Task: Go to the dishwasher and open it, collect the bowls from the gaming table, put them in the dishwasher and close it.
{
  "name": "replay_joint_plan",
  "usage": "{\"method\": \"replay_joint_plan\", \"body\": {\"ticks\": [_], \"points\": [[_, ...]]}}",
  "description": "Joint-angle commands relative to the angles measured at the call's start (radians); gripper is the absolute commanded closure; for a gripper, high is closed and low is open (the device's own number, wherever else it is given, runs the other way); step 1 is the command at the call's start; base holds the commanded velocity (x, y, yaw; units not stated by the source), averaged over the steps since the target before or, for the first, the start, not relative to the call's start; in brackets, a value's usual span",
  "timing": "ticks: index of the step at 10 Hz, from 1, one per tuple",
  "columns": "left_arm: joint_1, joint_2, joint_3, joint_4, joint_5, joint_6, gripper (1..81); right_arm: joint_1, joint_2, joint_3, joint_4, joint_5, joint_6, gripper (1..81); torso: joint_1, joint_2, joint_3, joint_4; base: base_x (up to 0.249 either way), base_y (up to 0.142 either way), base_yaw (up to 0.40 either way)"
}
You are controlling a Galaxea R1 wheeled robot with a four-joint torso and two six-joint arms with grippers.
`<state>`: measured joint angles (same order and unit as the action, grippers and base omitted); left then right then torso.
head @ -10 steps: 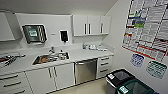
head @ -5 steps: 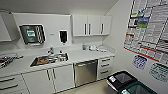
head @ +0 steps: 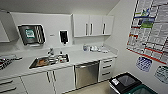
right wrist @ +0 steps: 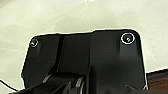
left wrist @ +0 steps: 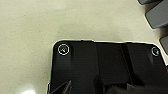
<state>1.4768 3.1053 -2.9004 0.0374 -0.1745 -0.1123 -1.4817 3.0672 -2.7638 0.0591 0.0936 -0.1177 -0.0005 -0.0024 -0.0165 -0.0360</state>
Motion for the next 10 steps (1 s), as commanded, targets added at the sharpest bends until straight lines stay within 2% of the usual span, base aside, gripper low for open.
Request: {"method": "replay_joint_plan", "body": {"ticks": [1, 10], "points": [[-0.056, 0.004, -0.005, 0.007, 0.041, -0.003, 1.0, 0.056, 0.003, 0.003, 0.001, -0.049, 0.001, 1.0, 0.001, 0.0, 0.0, 0.0, 0.116, 0.068, 0.0], [-0.057, -0.002, -0.006, -0.004, 0.043, -0.003, 1.0, 0.068, 0.007, 0.004, 0.004, -0.051, 0.004, 1.0, 0.001, 0.0, 0.0, 0.0, 0.123, 0.068, 0.0]]}}
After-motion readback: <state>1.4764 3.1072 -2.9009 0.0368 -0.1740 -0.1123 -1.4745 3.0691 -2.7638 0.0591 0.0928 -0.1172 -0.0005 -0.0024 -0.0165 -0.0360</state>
